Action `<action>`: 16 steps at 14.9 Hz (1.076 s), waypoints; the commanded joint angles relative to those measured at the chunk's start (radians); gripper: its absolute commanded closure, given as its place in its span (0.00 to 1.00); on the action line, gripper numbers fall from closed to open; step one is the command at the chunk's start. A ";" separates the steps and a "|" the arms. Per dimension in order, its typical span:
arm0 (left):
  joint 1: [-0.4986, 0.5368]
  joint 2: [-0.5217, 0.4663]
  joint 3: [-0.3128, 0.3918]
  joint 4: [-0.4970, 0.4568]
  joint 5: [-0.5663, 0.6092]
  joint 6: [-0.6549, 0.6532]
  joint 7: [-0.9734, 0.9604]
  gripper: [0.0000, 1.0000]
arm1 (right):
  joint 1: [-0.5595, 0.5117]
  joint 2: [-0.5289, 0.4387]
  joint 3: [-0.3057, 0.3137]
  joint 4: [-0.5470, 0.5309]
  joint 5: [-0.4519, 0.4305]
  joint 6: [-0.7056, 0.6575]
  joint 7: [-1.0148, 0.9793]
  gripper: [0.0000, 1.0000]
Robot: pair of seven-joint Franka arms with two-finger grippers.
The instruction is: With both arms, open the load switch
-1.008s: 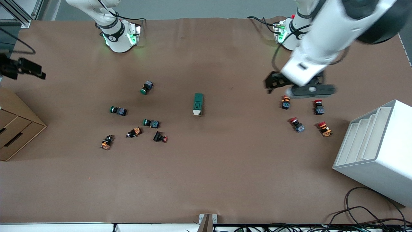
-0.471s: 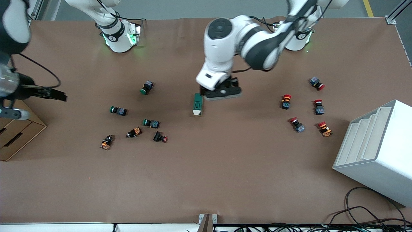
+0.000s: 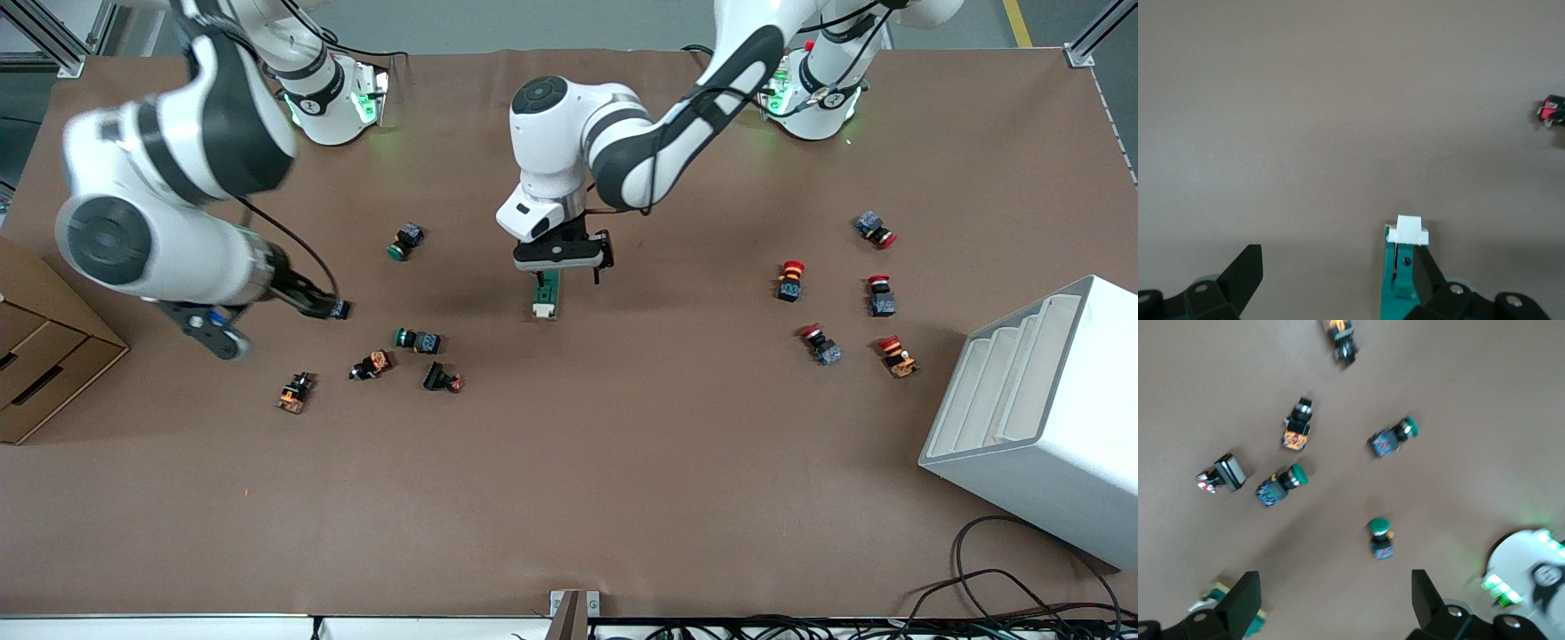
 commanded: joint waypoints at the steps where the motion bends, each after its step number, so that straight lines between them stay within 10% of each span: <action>1: -0.015 0.004 0.001 -0.083 0.148 0.100 -0.142 0.01 | 0.051 0.048 -0.009 0.009 0.035 0.018 0.104 0.00; 11: -0.107 0.158 0.001 -0.120 0.779 0.143 -0.725 0.02 | 0.180 0.162 -0.007 0.017 0.052 0.139 0.394 0.00; 16: -0.172 0.190 0.012 -0.116 0.878 0.044 -0.794 0.02 | 0.273 0.254 -0.007 0.025 0.055 0.193 0.610 0.00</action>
